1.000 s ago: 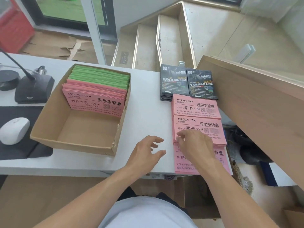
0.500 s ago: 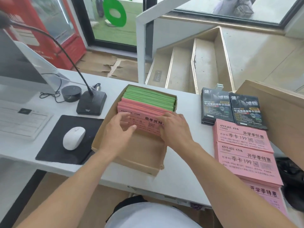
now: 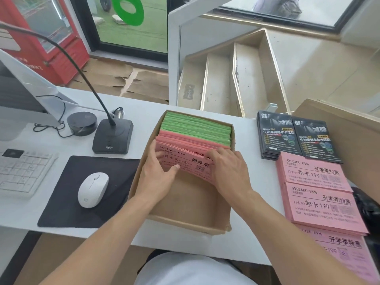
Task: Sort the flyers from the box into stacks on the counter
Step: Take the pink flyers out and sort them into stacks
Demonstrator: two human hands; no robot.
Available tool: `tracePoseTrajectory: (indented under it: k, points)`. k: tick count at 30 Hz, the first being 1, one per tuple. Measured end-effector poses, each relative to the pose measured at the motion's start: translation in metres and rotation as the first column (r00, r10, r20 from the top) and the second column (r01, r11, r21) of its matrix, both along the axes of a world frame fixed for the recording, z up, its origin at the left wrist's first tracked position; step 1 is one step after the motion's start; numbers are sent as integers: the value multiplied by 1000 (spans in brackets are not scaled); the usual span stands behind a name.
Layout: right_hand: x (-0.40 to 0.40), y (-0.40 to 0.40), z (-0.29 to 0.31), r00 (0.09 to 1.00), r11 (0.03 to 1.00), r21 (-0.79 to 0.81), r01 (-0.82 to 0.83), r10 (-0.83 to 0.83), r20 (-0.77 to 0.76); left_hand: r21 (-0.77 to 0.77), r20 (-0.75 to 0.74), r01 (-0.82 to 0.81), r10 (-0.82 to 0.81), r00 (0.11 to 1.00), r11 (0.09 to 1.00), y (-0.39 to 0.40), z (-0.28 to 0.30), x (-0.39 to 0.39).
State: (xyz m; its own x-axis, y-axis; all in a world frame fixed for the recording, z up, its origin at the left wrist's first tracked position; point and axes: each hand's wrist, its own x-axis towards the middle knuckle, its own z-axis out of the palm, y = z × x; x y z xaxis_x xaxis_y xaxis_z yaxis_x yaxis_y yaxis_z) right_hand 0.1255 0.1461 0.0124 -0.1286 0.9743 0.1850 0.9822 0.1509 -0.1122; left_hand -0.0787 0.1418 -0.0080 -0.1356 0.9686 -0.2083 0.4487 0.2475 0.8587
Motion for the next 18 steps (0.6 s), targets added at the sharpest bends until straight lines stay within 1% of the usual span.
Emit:
tracePoseTrajectory:
  k: [2, 4, 6, 8, 9, 10, 11, 14, 16, 18]
  points:
    - [-1, -1, -3, 1000, 999, 52, 12, -12, -2, -7, -4, 17, -17, 1000, 1000, 3, -2, 1]
    - [0, -1, -7, 1000, 998, 61, 11, -11, 8, -17, -29, 50, -51, 998, 999, 5, -3, 2]
    - [-2, -3, -9, 999, 1000, 10, -23, 23, 48, -18, -43, 73, -74, 996, 997, 6, -4, 3]
    - [-4, -6, -7, 995, 993, -100, -59, 66, 68, -13, -37, 74, -74, 997, 997, 7, -6, 3]
    - [-5, -7, -6, 997, 986, -153, -63, 70, 42, -12, -34, 68, -68, 997, 998, 8, -7, 3]
    - [-5, -9, -4, 998, 983, -171, -63, 63, -1, -10, -31, 58, -59, 998, 998, 8, -8, 2]
    - [-6, -12, -1, 998, 986, -153, -59, 52, -46, -3, -26, 48, -48, 998, 999, 8, -9, 2]
    - [-3, -21, 16, 973, 1000, 6, -1, 2, -230, 70, 17, -3, 2, 1000, 998, 8, -6, 2]
    - [4, -26, 32, 939, 997, 64, 49, -24, -342, 165, 49, -40, 33, 998, 986, 4, 4, 2]
    - [18, -33, 49, 895, 994, 96, 57, -8, -447, 265, 91, -75, 53, 994, 961, -3, 20, 2]
